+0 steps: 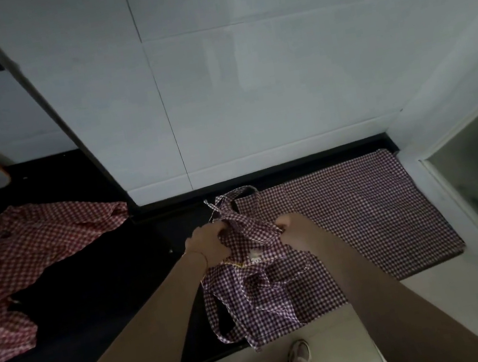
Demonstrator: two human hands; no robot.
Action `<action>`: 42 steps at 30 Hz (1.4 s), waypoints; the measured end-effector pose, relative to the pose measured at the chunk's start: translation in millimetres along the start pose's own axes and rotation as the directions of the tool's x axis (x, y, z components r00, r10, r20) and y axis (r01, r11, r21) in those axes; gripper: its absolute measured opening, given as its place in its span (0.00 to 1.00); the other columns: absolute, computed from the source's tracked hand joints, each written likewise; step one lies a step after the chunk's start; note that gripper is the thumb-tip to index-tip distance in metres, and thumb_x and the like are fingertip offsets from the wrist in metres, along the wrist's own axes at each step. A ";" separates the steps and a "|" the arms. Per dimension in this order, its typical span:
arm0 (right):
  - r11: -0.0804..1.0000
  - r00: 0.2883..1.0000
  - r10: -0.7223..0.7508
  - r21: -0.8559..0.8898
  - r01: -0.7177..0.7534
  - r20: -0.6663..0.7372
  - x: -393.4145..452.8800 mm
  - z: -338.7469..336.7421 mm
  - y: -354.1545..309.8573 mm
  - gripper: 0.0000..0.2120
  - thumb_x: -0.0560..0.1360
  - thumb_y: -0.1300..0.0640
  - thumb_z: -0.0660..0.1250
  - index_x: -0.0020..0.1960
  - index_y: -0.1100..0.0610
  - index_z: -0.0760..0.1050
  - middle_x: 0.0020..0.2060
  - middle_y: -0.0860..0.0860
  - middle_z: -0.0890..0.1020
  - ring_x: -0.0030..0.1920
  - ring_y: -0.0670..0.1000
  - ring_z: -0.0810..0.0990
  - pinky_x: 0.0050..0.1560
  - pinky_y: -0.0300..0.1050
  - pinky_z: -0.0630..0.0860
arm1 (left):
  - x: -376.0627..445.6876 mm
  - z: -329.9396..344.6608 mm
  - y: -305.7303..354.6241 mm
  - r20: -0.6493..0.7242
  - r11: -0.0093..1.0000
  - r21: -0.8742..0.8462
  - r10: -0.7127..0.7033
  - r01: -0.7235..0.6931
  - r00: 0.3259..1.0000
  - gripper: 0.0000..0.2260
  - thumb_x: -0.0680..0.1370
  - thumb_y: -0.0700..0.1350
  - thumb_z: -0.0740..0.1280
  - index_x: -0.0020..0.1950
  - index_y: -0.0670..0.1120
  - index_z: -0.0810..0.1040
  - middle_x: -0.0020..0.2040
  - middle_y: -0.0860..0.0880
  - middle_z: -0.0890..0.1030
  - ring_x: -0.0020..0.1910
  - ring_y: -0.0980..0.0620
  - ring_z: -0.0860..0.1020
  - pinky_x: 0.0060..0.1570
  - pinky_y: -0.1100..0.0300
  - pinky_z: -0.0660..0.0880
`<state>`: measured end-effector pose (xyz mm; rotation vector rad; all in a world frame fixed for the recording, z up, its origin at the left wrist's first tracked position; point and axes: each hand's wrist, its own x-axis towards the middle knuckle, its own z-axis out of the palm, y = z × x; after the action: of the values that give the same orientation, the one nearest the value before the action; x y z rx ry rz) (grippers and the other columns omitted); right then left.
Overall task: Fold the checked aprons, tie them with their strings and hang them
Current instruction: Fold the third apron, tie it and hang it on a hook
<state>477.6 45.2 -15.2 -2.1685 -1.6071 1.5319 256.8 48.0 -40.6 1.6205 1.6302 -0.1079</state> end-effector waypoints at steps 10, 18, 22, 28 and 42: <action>0.930 0.986 -0.145 0.330 0.163 -0.077 -0.8 -5.6 -24.1 0.08 0.76 0.66 0.62 0.51 0.60 0.79 0.47 0.58 0.83 0.49 0.58 0.81 0.50 0.52 0.78 | 2.4 -4.4 3.3 -0.236 0.991 -0.121 0.028 -0.058 0.971 0.15 0.72 0.48 0.73 0.58 0.48 0.80 0.58 0.49 0.76 0.60 0.49 0.74 0.62 0.57 0.71; 0.961 0.976 -0.199 0.213 0.177 0.084 -1.7 -8.1 -33.5 0.17 0.69 0.45 0.75 0.51 0.57 0.81 0.46 0.51 0.85 0.46 0.53 0.84 0.49 0.46 0.79 | -3.7 -11.2 23.6 -0.223 0.989 -0.076 0.107 -0.127 0.969 0.12 0.77 0.44 0.67 0.60 0.51 0.79 0.57 0.47 0.78 0.57 0.46 0.78 0.58 0.54 0.75; 0.921 0.944 -0.329 0.208 0.329 -0.036 -2.8 -7.7 -34.3 0.05 0.77 0.55 0.70 0.42 0.52 0.79 0.39 0.49 0.83 0.39 0.49 0.81 0.39 0.40 0.77 | -2.8 -14.8 21.8 -0.197 0.996 0.081 0.053 -0.038 0.979 0.12 0.78 0.49 0.67 0.60 0.52 0.81 0.57 0.45 0.70 0.56 0.45 0.73 0.58 0.55 0.74; 0.862 0.935 -0.289 0.369 0.347 -0.205 -10.8 -16.1 -42.5 0.04 0.79 0.52 0.67 0.53 0.51 0.78 0.47 0.45 0.82 0.49 0.45 0.81 0.39 0.33 0.72 | -16.7 -36.5 24.8 -0.443 0.962 -0.230 0.032 -0.148 0.896 0.05 0.76 0.46 0.70 0.44 0.46 0.81 0.44 0.51 0.80 0.47 0.51 0.78 0.49 0.58 0.74; 0.947 0.869 -0.290 0.008 0.320 -0.402 -21.2 45.0 -128.4 0.10 0.77 0.54 0.65 0.44 0.60 0.71 0.39 0.51 0.76 0.40 0.51 0.76 0.39 0.47 0.70 | -77.0 -67.2 -52.3 -0.114 0.973 -0.150 0.162 -0.178 0.980 0.10 0.74 0.56 0.73 0.45 0.49 0.85 0.44 0.53 0.82 0.47 0.55 0.78 0.53 0.59 0.73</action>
<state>355.8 67.1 45.0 -1.9069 -1.6212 0.9693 167.5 16.7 24.3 1.6556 1.5252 0.1916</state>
